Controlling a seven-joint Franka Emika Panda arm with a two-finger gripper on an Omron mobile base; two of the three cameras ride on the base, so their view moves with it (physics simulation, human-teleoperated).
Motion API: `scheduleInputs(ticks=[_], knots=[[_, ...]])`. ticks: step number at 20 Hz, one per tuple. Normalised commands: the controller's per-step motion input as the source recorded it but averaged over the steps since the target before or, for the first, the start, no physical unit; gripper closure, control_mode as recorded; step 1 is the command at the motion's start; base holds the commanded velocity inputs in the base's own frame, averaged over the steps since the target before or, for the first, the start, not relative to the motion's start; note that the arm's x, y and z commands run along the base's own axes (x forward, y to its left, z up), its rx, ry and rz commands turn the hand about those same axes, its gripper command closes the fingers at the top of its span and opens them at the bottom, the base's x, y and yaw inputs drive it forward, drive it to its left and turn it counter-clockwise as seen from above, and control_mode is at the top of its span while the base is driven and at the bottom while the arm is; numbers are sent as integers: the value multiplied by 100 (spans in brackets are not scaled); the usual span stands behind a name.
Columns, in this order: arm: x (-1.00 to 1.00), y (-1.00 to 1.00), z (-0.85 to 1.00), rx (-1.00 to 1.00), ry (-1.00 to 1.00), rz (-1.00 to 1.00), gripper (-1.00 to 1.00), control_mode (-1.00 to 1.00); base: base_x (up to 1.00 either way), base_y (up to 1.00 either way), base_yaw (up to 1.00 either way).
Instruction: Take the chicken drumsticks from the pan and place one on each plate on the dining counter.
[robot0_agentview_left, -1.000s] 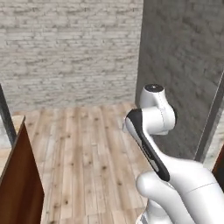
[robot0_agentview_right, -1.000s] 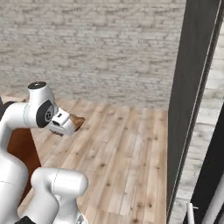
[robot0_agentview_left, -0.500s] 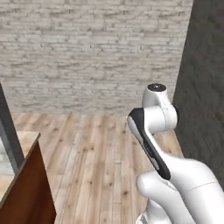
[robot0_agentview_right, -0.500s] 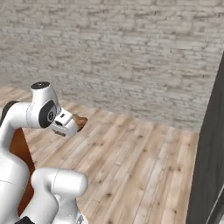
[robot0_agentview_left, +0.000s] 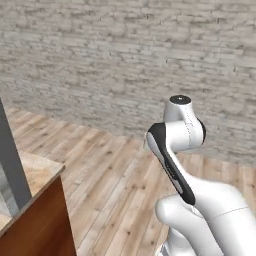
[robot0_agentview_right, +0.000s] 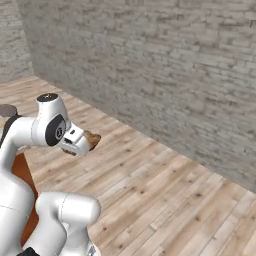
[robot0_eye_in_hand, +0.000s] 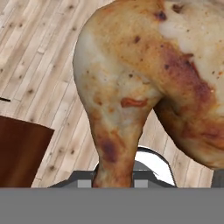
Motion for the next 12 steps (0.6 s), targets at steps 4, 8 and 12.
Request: scheduleInputs(ticks=[4, 8, 12], knots=[[0, 0, 0, 0, 0, 0, 100, 100, 100, -69, 56], [0, 0, 0, 0, 0, 0, 100, 100, 100, -76, 54], [0, 0, 0, 0, 0, 0, 100, 100, 100, -82, 51]])
